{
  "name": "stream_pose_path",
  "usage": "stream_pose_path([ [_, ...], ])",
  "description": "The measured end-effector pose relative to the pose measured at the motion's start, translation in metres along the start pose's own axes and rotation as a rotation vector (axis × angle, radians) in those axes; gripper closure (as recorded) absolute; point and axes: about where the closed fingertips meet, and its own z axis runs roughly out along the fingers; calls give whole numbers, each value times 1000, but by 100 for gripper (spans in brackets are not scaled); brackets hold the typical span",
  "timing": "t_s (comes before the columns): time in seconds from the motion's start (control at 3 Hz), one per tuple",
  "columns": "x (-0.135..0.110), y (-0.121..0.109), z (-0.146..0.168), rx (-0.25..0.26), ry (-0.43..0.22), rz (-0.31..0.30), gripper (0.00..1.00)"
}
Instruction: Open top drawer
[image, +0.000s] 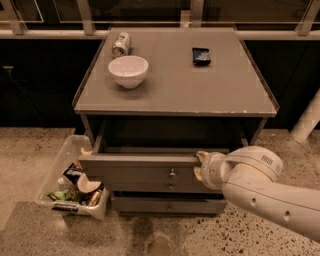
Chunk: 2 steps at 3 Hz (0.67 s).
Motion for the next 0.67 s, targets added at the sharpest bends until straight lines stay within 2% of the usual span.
stream_pose_path([
  [0.67, 2, 4, -4, 2, -7, -1, 100],
])
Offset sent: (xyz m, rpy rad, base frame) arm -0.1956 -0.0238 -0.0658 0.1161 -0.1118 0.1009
